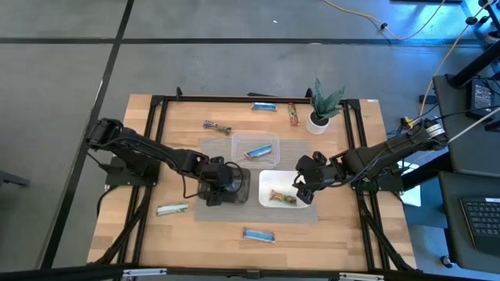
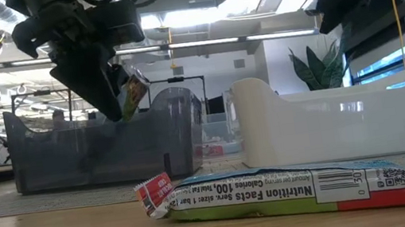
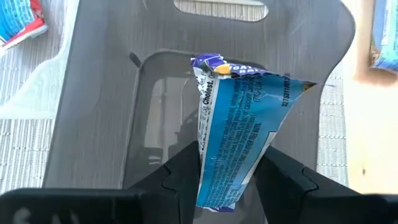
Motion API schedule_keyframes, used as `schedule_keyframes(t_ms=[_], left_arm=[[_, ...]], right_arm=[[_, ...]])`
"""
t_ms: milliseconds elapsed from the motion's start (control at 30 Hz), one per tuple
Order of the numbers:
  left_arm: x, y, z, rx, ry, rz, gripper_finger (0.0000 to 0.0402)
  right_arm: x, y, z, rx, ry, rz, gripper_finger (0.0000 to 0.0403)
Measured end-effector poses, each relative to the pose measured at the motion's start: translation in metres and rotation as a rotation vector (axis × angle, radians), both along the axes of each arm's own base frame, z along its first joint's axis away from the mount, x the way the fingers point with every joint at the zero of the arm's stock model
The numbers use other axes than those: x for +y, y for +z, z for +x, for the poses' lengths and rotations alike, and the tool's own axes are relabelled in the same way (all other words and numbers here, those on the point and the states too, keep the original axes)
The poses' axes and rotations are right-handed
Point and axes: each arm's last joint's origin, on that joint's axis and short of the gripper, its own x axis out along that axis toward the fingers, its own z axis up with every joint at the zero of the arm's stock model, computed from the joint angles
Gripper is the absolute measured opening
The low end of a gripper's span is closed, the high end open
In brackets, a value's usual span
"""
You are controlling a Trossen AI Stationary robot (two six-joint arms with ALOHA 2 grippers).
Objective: Pick and place Granola Bars by type
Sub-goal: Put the bottom blue granola bar into the black bin, then put the bottom yellow granola bar into the white bin
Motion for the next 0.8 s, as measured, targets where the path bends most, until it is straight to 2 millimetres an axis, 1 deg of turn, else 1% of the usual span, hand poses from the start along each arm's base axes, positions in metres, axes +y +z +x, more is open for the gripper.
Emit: schedule_keyframes(t_ms=[367,467,667,800], left_arm=[[0.0000,0.0000,0.0001,-0.001,0.000,-0.001,0.0135],[0.0000,0.0000,0.0001,-0.001,0.000,-0.001,0.0150],[0.0000,0.0001,0.0000,0.000,0.000,-0.001,0.0195],[0.0000,0.0003,0.0000,0.001,0.000,-0.001,0.0209]], right_arm=[[0.0021,0.0037,0.0054,-0.067,0.000,0.026,0.0255],[0.0024,0.0044,0.0064,-0.080,0.000,0.031,0.0255],[0.0025,0.0046,0.0065,-0.081,0.000,0.032,0.0255],[0.0025,0.0046,0.0065,-0.081,-0.001,0.032,0.0255]])
